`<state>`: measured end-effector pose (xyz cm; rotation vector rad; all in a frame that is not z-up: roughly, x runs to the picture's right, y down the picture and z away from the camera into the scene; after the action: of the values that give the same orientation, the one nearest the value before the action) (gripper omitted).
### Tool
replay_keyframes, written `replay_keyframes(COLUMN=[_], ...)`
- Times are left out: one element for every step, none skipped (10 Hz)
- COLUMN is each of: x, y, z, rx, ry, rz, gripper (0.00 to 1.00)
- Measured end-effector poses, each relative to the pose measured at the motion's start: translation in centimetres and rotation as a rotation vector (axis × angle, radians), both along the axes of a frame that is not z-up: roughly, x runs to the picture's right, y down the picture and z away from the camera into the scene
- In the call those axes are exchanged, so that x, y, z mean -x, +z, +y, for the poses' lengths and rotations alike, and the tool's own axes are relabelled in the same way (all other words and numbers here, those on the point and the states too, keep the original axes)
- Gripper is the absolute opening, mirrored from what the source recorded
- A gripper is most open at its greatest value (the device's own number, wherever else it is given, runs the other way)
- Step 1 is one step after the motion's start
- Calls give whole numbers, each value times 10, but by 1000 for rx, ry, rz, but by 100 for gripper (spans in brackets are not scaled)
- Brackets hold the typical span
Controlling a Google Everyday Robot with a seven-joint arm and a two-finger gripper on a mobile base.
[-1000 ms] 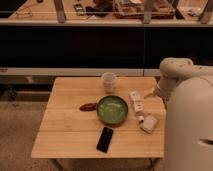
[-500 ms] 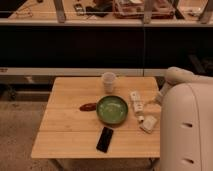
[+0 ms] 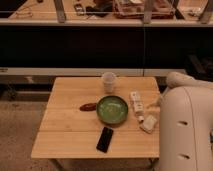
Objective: Place the white sponge in the ceramic cup
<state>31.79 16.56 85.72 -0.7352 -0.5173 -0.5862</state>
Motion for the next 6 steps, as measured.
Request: replay_keyframes(x=[3, 6, 11, 14, 18, 21], y=[0, 0, 0, -1, -1, -2], z=[3, 6, 13, 18, 23, 28], rx=[-7, -18, -31, -34, -35, -35], ry=[8, 12, 3, -5, -15, -24], rz=[-3, -7, -12, -16, -21, -25], gripper=[80, 80, 80, 80, 80, 80])
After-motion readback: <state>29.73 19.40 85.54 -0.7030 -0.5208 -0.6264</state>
